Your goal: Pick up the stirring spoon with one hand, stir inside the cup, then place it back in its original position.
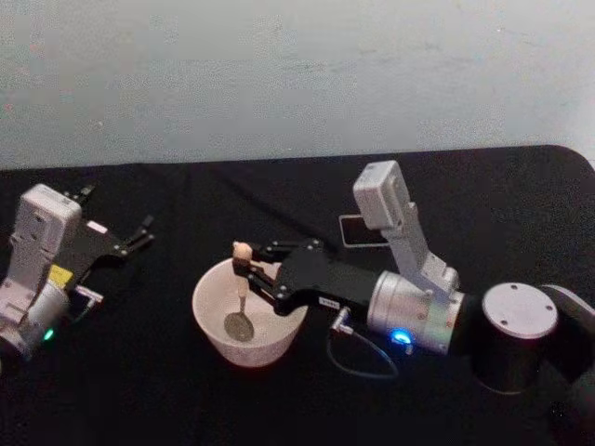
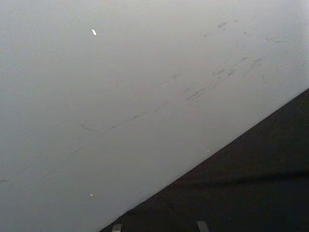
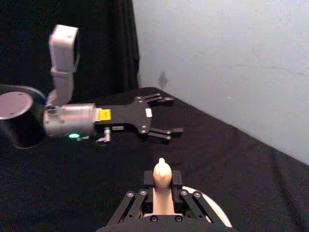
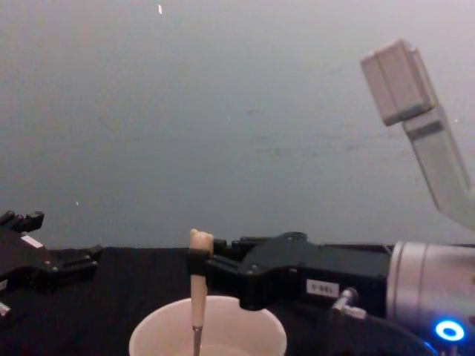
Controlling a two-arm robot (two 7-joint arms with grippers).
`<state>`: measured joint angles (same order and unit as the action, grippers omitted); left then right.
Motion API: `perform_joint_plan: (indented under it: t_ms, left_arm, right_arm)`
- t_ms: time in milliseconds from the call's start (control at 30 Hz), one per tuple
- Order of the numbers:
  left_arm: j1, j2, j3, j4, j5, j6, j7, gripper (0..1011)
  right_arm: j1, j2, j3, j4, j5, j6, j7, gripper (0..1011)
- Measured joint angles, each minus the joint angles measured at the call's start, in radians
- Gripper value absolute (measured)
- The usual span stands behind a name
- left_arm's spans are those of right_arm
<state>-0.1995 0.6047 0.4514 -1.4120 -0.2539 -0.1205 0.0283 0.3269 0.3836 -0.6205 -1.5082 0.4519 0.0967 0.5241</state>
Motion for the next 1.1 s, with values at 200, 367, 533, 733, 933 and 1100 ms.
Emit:
perform_joint_plan:
  t_ms: [200, 367, 533, 733, 933, 1100]
  left_arm:
    - [0.0, 0.0, 0.0, 0.0, 0.0, 0.0, 0.0, 1001]
    - [0.0, 0.0, 0.0, 0.0, 0.0, 0.0, 0.0, 1001]
    - [0.0, 0.0, 0.0, 0.0, 0.0, 0.0, 0.0, 1001]
    - [0.0, 0.0, 0.0, 0.0, 0.0, 0.0, 0.0, 1001]
    - [0.0, 0.0, 0.0, 0.0, 0.0, 0.0, 0.0, 1001]
    - [0.0, 0.0, 0.0, 0.0, 0.0, 0.0, 0.0, 1001]
  right_arm:
    - [0.026, -0.032, 0.008, 0.053, -0.02, -0.005, -0.019, 215]
    - [0.035, -0.039, 0.028, 0.072, -0.021, -0.004, -0.026, 215]
    - [0.03, -0.029, 0.052, 0.068, -0.011, 0.003, -0.026, 215]
    - [0.008, 0.005, 0.085, 0.03, 0.019, 0.015, -0.019, 215]
    - [-0.023, 0.051, 0.105, -0.028, 0.06, 0.03, 0.008, 215]
    - [-0.044, 0.08, 0.111, -0.066, 0.09, 0.039, 0.019, 215]
